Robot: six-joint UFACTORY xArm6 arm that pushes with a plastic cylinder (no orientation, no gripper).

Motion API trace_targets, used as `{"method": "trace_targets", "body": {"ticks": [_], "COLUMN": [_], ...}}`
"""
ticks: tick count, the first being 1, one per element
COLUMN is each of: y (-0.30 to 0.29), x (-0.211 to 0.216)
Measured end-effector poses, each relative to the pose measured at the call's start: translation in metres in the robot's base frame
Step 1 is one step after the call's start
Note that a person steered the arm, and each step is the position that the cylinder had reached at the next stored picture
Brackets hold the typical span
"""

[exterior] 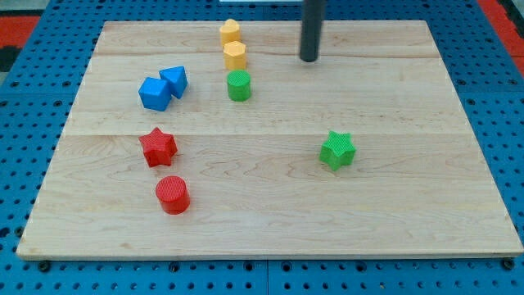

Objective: Place the green blocks vertically below to the yellow hexagon

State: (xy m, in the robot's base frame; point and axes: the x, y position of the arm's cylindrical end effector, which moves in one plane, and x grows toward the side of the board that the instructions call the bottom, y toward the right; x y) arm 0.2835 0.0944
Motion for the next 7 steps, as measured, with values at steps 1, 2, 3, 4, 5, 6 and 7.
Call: {"method": "trace_targets", "body": {"ticks": [1,2,3,4,5,6,7], "y": [0.006,0.044,0.118,0.157,0.245,0.238,0.187], "x": [0.000,0.022,0.037,0.062,0.151,0.205,0.236]}}
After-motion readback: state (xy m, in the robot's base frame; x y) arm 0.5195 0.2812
